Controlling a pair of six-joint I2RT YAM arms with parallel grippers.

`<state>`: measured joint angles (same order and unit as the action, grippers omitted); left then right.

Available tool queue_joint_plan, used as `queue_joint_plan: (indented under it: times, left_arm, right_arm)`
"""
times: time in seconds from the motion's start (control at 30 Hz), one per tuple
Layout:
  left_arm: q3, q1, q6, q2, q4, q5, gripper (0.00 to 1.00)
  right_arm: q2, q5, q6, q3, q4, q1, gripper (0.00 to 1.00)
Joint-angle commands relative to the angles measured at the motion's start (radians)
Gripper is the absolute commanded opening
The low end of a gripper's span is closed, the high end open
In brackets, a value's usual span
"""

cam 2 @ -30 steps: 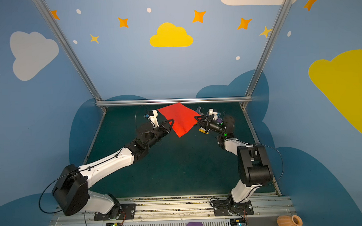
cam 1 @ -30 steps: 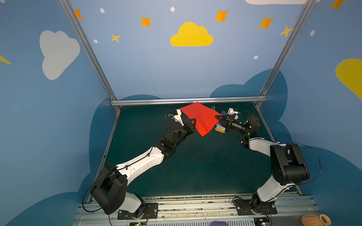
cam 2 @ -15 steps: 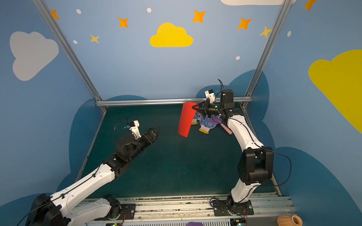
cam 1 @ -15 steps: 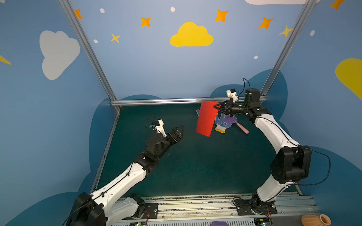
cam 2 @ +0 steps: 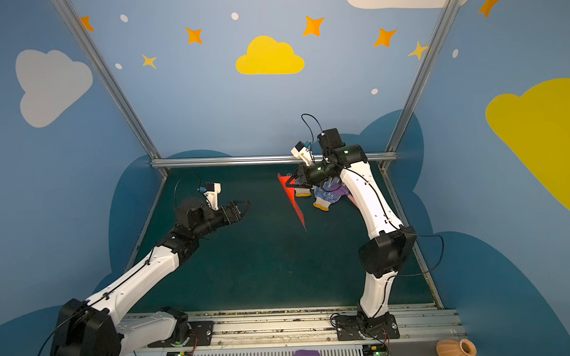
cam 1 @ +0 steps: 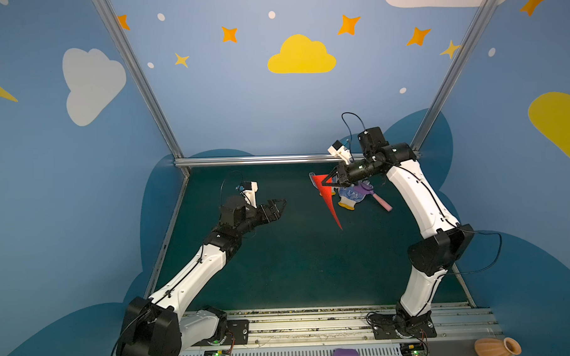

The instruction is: Fold a paper plane with a square sheet of paper (fold left side to right side)

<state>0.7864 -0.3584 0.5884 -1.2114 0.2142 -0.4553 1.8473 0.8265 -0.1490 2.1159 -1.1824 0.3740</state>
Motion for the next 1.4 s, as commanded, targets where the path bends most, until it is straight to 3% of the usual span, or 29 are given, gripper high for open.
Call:
queue_joint_plan:
  times: [0.0,0.17,0.4,0.67,0.93,1.13,1.2,1.37]
  left_arm:
    - [0.030,0.014,-0.021,-0.022,0.088,-0.175,1.00]
    - [0.031,0.033,0.014,-0.012,0.181,-0.287,1.00]
    - [0.079,0.065,0.035,0.018,0.224,-0.350,1.00]
    - [0.177,0.065,0.151,-0.131,0.403,-0.437,1.00]
    - [0.242,0.056,0.243,-0.232,0.527,-0.525,1.00]
    - [0.311,0.011,0.324,-0.319,0.606,-0.592,0.99]
    - [0.326,-0.003,0.324,-0.343,0.596,-0.603,0.95]
    - [0.306,-0.005,0.332,-0.360,0.605,-0.585,0.73]
  right_arm:
    - [-0.057,0.027,0.010,0.023,-0.070,0.017,0.00]
    - [-0.132,0.114,-0.106,0.024,0.042,0.031,0.00]
    - [-0.196,0.236,-0.291,0.026,0.256,0.025,0.00]
    - [-0.225,0.342,-0.512,0.005,0.525,0.005,0.00]
    - [-0.275,0.393,-0.746,-0.171,0.879,-0.061,0.00]
    - [-0.289,0.395,-0.791,-0.272,0.966,-0.122,0.00]
    - [-0.293,0.393,-0.794,-0.299,0.982,-0.140,0.00]
    - [-0.306,0.397,-0.784,-0.364,0.994,-0.185,0.00]
